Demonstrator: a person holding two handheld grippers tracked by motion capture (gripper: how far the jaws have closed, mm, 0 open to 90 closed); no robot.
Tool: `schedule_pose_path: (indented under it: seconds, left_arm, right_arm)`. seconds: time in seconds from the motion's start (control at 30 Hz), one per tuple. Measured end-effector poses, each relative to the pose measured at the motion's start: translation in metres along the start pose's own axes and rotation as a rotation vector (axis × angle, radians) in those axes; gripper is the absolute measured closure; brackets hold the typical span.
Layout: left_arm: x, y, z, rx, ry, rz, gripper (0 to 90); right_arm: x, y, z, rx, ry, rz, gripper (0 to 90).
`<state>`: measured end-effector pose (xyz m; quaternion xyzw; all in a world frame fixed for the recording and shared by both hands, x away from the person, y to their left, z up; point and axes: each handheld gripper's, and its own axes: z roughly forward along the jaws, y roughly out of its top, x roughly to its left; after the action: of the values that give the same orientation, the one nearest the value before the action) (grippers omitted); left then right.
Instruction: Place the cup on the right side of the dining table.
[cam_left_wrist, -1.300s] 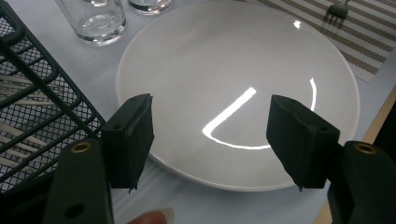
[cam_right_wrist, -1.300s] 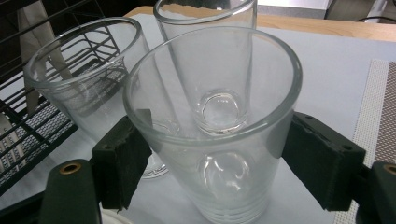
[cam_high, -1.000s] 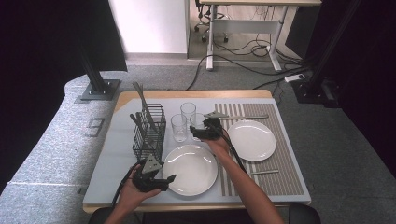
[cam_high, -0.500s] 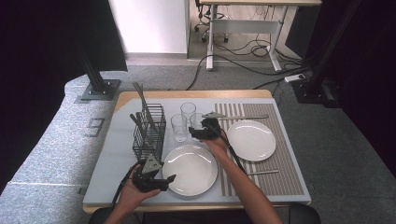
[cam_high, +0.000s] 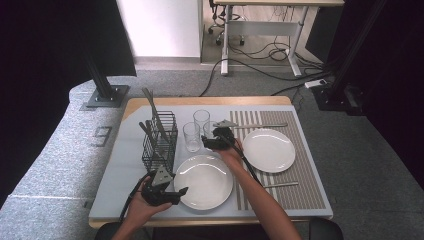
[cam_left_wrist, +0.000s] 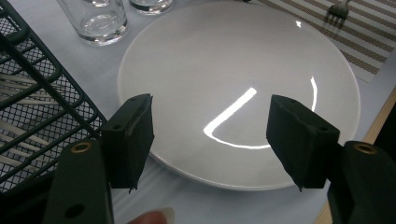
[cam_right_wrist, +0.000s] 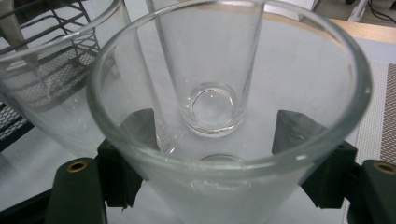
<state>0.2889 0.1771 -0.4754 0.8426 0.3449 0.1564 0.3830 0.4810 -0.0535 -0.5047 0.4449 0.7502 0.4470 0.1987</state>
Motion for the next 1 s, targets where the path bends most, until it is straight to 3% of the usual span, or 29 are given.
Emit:
schedule_pose_path:
  seconds: [0.53, 1.0]
  left_arm:
    - [0.0004, -0.0003, -0.0001, -0.002, 0.002, -0.001, 32.2]
    - [0.0006, -0.0002, -0.0007, -0.004, 0.003, -0.001, 32.2]
  right_arm:
    - [0.0009, 0.001, -0.0011, 0.011, -0.008, -0.048, 29.5]
    - [0.0006, 0.0021, -0.0035, 0.018, 0.018, -0.053, 29.9]
